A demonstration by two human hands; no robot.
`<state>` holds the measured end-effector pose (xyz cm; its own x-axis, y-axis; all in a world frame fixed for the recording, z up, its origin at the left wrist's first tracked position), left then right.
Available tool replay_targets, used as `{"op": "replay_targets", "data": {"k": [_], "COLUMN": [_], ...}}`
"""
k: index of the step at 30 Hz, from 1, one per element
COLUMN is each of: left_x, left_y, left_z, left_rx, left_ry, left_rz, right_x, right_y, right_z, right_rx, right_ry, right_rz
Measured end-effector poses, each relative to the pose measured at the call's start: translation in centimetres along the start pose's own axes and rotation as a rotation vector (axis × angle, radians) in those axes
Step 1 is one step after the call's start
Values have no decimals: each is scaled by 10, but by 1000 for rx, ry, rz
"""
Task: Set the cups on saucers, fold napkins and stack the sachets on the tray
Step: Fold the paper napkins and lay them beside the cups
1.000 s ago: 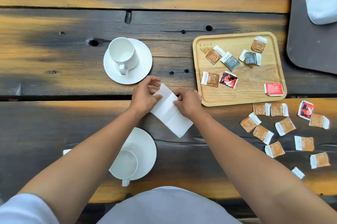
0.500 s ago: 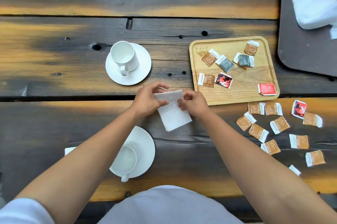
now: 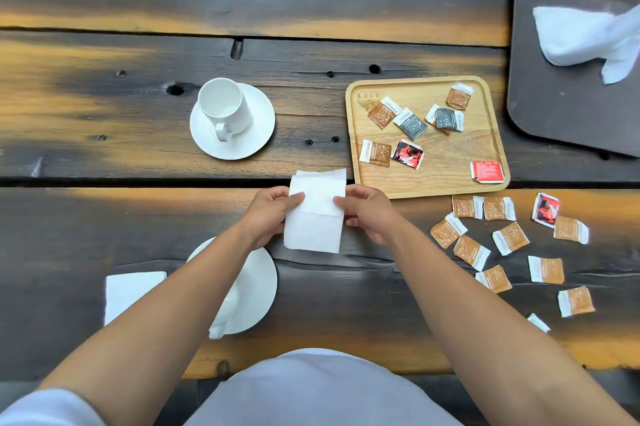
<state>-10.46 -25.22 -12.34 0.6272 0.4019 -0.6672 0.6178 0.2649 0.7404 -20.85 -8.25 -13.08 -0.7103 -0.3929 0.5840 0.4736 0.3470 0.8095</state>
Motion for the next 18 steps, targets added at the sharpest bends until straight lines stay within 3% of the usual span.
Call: {"op": "replay_targets", "data": {"k": [9,18], "left_x": [-8,-12], "left_y": [7,13], "left_z": [-11,-14], "left_rx": [20,24], "left_ry": [60,115], "left_rz": [-120,-114], "right_x": [0,5], "right_y": [11,21], "right_z": [7,8], "right_rx": [55,78], "right_ry": [-72,-177], "right_rz": [18,58]}}
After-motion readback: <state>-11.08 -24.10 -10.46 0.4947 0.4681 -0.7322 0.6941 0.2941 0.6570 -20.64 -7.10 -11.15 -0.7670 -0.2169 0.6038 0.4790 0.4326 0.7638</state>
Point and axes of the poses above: each hand's wrist, its own y-axis away from the middle knuckle, its own z-axis out of the back of the hand, x = y × z, the point moved 3 cm from there along -y, towards the middle knuckle, and after that the axes turned 3 degrees about -z, right-handed, at the moved point
